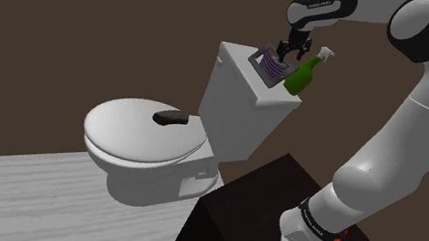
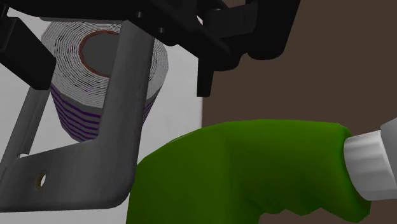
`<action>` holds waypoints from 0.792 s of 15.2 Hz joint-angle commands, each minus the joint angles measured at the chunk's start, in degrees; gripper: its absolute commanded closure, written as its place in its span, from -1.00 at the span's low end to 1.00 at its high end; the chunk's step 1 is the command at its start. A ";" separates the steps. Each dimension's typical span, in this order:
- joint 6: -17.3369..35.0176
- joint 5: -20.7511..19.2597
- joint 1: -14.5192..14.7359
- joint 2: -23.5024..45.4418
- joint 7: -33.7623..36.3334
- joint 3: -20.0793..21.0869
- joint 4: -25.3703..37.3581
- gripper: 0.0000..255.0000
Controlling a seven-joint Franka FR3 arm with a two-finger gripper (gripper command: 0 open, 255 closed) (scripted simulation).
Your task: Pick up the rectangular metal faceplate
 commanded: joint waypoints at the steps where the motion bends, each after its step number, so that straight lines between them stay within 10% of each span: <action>1: 0.59 -0.03 -0.07 0.12 0.05 -0.04 -0.43 -1.00; 2: 0.64 -0.04 -0.06 0.12 0.07 -0.04 -0.48 1.00; 12: -0.09 0.01 -0.05 -0.10 -0.12 -0.03 0.06 1.00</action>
